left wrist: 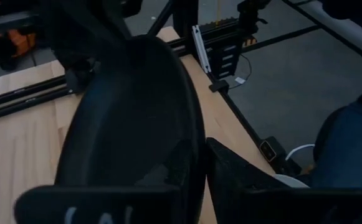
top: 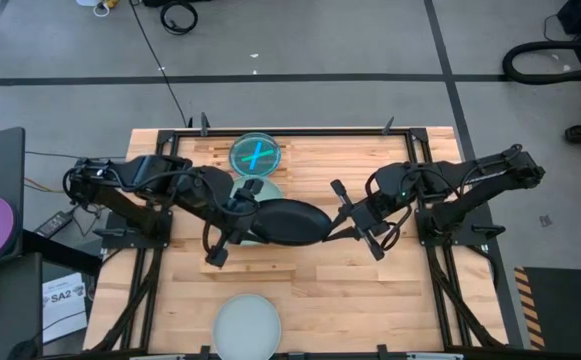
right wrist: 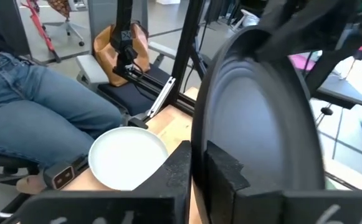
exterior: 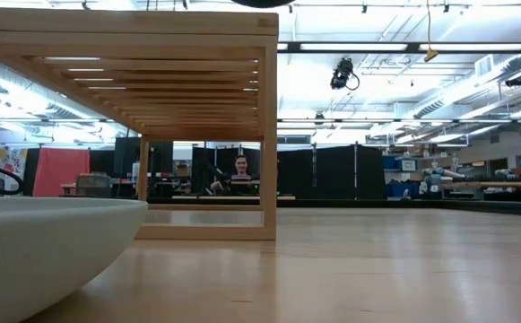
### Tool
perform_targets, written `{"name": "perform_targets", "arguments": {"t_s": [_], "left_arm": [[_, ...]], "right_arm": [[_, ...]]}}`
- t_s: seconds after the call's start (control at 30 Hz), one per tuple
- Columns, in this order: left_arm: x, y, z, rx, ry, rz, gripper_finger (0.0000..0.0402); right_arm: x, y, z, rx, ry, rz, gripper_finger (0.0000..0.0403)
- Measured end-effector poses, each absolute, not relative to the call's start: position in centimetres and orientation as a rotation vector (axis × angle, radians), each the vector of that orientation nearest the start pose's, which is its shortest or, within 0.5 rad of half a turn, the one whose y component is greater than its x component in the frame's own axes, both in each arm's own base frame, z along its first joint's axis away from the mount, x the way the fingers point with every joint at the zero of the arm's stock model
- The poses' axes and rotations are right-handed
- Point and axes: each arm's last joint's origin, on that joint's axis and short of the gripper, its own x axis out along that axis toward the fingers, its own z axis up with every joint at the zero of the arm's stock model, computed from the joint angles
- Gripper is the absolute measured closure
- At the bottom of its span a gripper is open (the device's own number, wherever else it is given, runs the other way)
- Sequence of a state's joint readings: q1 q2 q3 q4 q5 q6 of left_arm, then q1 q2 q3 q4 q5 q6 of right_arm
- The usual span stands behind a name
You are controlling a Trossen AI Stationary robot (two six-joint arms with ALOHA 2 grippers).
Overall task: Place and stack plates onto a shelf
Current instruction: Stack the black plate on the light green plate
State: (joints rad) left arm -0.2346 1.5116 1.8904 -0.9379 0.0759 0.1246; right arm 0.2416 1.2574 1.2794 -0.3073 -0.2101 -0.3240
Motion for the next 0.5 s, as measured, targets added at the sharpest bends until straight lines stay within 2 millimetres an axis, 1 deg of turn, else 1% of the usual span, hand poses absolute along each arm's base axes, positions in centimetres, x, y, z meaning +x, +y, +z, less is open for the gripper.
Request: {"name": "perform_targets", "arguments": {"t_s": [0.17, 0.37, 0.5], "left_arm": [[28.29, -7.07, 46.2, 0.154, 0.543, -0.352, 0.0371], [28.29, -7.06, 46.19, 0.153, 0.544, -0.35, 0.0374], [28.41, -7.0, 46.18, 0.157, 0.541, -0.331, 0.0375]], "right_arm": [[26.54, 7.07, 39.49, -0.325, 0.199, 0.463, 0.0349], [26.56, 7.02, 39.51, -0.323, 0.2, 0.448, 0.0337], [26.61, 6.98, 39.68, -0.311, 0.191, 0.429, 0.0316]]}}
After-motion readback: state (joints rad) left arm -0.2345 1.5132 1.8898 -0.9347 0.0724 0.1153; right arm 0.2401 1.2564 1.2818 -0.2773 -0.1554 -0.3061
